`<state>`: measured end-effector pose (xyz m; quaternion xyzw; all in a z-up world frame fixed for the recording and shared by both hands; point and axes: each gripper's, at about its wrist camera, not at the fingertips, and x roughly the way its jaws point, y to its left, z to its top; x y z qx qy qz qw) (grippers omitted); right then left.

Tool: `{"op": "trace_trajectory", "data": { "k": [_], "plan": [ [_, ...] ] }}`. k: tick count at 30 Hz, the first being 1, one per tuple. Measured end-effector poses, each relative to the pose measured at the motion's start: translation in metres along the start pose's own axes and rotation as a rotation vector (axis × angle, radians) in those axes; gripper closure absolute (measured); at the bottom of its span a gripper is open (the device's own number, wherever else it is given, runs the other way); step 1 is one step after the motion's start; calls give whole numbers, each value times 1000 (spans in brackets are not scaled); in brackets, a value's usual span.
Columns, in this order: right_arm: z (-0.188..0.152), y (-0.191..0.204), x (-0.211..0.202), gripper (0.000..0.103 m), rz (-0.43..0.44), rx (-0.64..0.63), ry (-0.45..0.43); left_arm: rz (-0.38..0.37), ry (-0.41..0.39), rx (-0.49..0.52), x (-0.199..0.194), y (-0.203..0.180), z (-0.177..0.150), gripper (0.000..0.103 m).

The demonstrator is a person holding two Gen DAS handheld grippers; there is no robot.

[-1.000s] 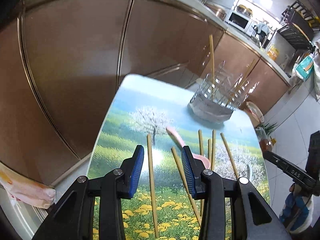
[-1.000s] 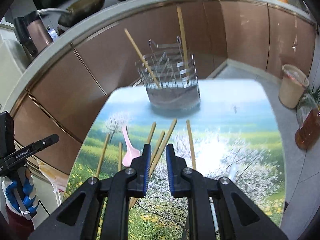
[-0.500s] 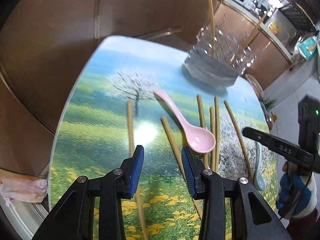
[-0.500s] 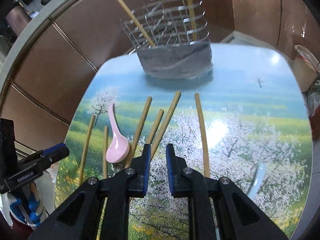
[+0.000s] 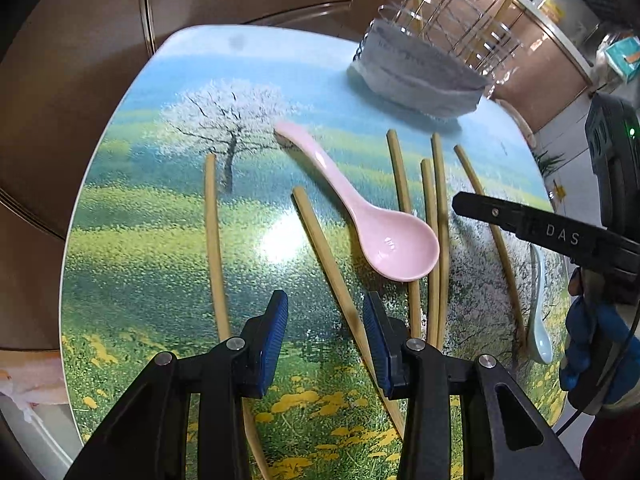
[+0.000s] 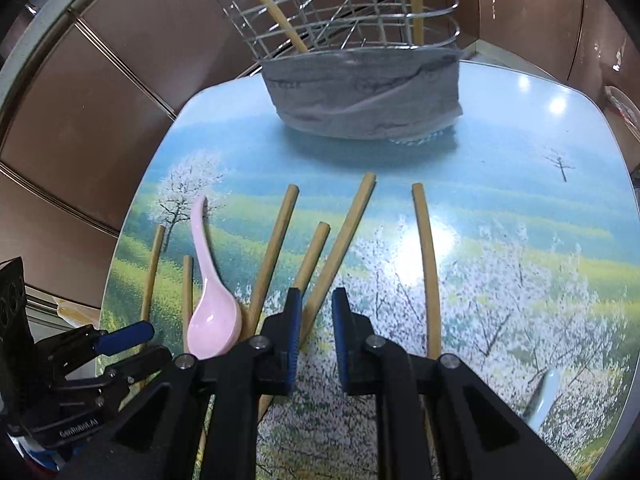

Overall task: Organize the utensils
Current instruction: 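Close the right tool on a chopstick while the left tool grasps another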

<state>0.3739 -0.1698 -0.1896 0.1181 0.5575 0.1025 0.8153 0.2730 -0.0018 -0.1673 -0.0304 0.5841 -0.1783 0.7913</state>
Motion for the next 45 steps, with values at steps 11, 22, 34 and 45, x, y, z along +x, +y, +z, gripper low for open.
{"op": "trace_trajectory", "data": {
  "k": [11, 22, 34, 45],
  "plan": [
    [9, 11, 20, 88, -35, -20, 30, 41, 45, 10, 12, -9, 6, 65],
    [14, 19, 34, 91, -59, -79, 56, 72, 58, 44, 19, -18, 16, 66],
    [7, 13, 28, 95, -61, -137, 119, 114, 68, 88, 24, -18, 19, 83],
    [-12, 12, 18, 95, -86, -154, 154, 119, 76, 173, 33, -33, 22, 90]
  ]
}}
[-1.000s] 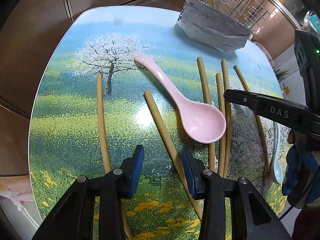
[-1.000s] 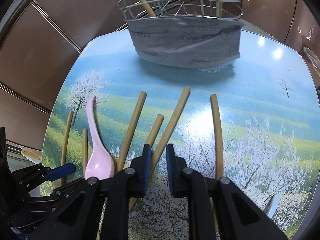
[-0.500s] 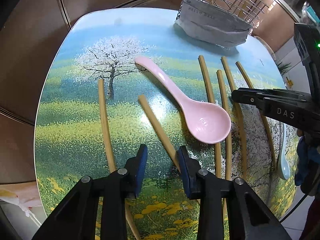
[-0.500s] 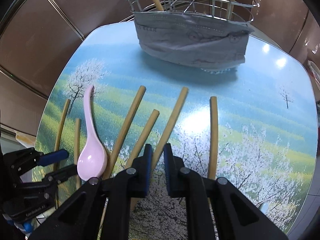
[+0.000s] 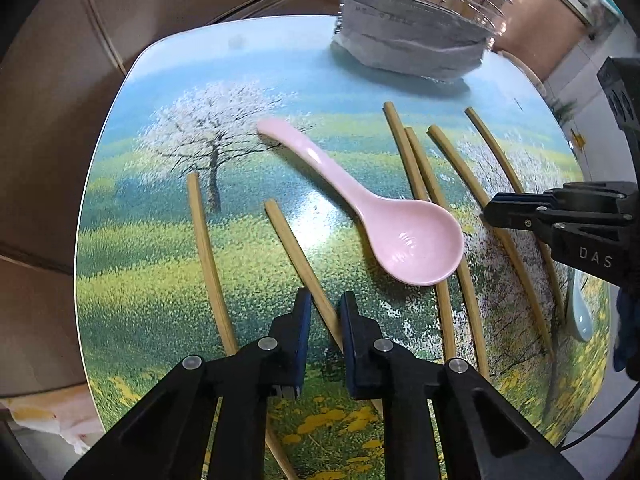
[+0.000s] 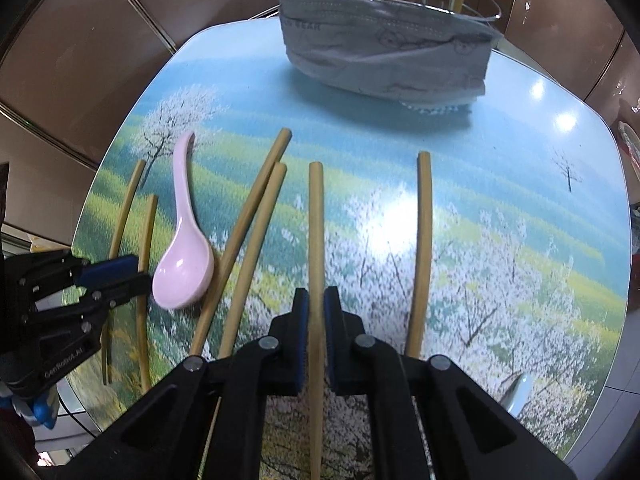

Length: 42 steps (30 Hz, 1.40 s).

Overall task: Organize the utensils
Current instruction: 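Close the right tool on a chopstick while the left tool grasps another, then hold the chopsticks in both tools and raise their tips off the table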

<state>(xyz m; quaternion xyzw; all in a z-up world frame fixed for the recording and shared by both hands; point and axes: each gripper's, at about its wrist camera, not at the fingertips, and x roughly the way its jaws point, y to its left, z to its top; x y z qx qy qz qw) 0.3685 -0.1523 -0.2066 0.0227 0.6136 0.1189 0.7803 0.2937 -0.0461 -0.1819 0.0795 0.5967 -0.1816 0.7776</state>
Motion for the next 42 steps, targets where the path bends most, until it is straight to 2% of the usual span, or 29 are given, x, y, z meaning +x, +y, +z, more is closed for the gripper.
{"op": "trace_trajectory", "data": {
  "k": [6, 13, 21, 25, 42],
  "plan": [
    [-9, -3, -5, 96, -13, -3, -3, -13, -10, 15, 4, -7, 1, 97],
    [-11, -4, -6, 96, -27, -16, 10, 21, 1, 36, 6, -12, 4, 97],
    [10, 4, 6, 96, 2, -48, 77, 12, 52, 49, 11, -17, 14, 97],
    [17, 8, 8, 96, -13, -83, 96, 9, 62, 52, 12, -15, 18, 97],
    [10, 27, 10, 95, -22, -154, 73, 17, 52, 1, 9, -9, 14, 97]
  ]
}}
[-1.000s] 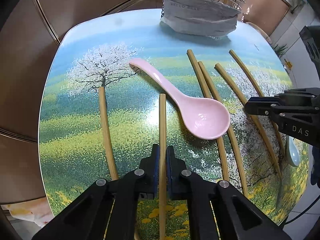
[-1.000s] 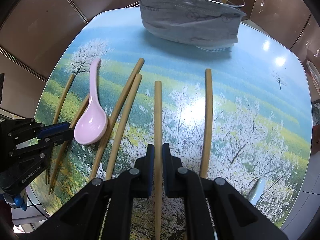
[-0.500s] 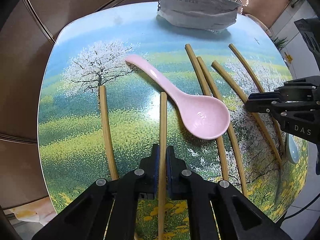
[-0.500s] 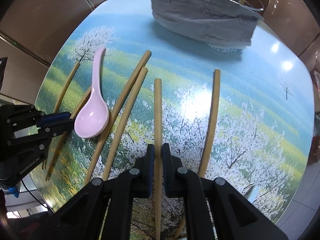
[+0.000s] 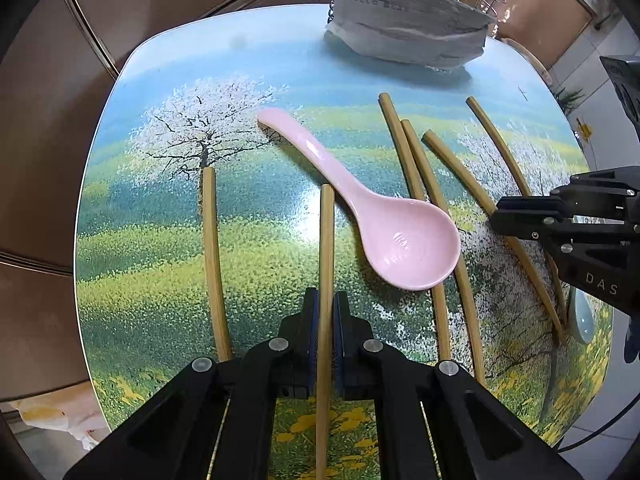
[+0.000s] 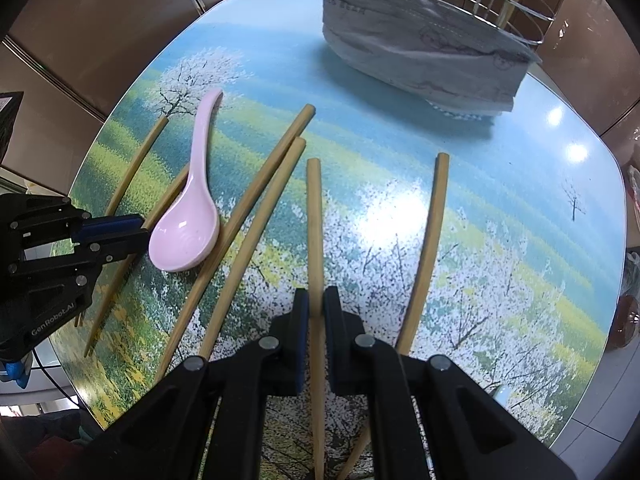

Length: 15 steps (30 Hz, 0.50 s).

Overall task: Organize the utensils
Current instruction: 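Hold the chopsticks in both tools and raise their tips off the table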

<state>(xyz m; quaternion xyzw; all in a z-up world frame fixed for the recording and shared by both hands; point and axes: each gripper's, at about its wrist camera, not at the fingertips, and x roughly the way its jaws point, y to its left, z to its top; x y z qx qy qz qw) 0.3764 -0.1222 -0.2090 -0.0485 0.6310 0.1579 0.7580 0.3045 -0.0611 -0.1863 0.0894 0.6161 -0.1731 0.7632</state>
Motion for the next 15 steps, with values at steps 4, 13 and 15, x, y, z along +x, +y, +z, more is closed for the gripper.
{"op": "trace_trajectory", "data": {
  "k": [4, 13, 15],
  "plan": [
    [-1, 2, 0, 95, 5, -3, -4, 1, -6, 6, 0, -5, 0, 97],
    [-7, 11, 1, 96, 22, -5, -17, 2, -11, 10, 0, -16, 2, 97],
    [-7, 9, 1, 96, 27, 2, -21, 2, -14, 10, 1, -19, 3, 97]
  ]
}}
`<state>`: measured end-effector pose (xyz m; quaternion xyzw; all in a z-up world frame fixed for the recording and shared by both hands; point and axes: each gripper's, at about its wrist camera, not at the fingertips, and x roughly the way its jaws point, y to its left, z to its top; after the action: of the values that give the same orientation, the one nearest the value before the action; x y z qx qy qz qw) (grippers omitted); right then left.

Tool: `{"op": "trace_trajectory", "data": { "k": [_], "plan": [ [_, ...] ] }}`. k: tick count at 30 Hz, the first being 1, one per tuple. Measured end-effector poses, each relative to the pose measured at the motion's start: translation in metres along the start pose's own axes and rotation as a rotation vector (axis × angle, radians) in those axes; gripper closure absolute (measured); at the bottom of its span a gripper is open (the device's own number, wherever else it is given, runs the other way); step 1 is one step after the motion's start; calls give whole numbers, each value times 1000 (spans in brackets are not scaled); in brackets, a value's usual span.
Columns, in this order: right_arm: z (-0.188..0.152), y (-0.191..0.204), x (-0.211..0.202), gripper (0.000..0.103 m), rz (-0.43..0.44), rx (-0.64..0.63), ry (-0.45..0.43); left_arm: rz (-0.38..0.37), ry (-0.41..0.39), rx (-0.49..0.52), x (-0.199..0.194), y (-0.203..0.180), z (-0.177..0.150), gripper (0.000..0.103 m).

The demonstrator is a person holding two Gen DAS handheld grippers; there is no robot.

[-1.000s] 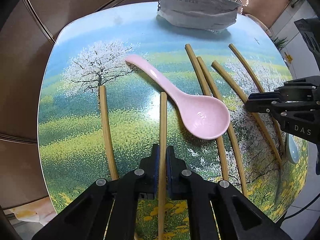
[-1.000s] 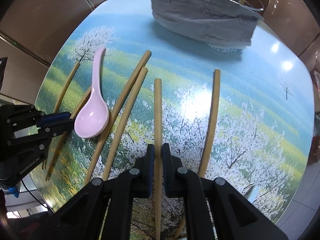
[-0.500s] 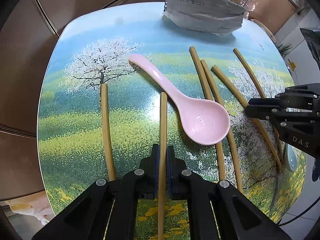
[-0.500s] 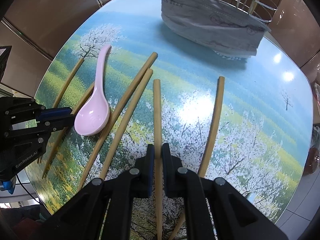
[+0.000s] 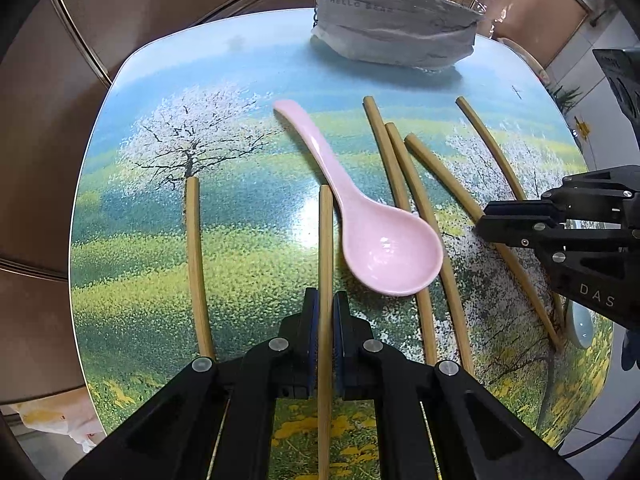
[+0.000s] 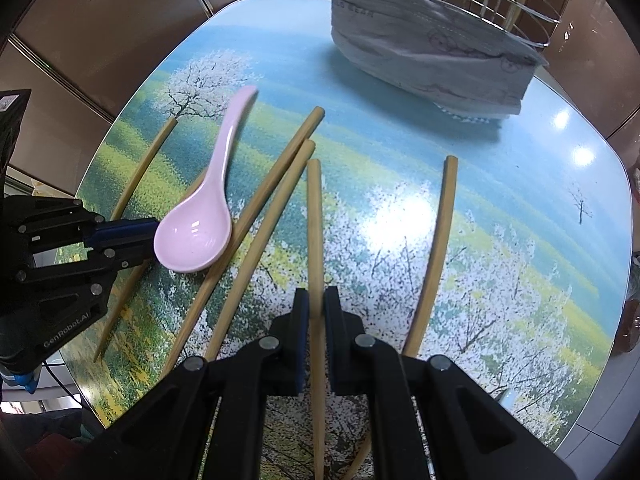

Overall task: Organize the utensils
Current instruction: 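Hold the chopsticks in both tools and raise their tips off the table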

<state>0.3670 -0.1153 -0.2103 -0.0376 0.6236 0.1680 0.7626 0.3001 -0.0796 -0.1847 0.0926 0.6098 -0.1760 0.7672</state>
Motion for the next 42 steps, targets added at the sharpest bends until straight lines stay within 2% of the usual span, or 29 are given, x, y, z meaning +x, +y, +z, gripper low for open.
{"op": "trace_trajectory", "data": {
  "k": [8, 22, 31, 42],
  "plan": [
    [-2, -10, -6, 96, 15, 29, -18, -20, -15, -10, 0, -13, 3, 97],
    [-4, -26, -13, 96, 54, 58, -48, -55, -20, -64, 3, 3, 7, 97],
    [-21, -41, -24, 96, 97, 99, -86, -63, -50, -97, -7, 19, 0, 97],
    [-40, -47, -52, 96, 140, 135, -153, -81, -81, -89, -26, 17, -7, 97]
  ]
}}
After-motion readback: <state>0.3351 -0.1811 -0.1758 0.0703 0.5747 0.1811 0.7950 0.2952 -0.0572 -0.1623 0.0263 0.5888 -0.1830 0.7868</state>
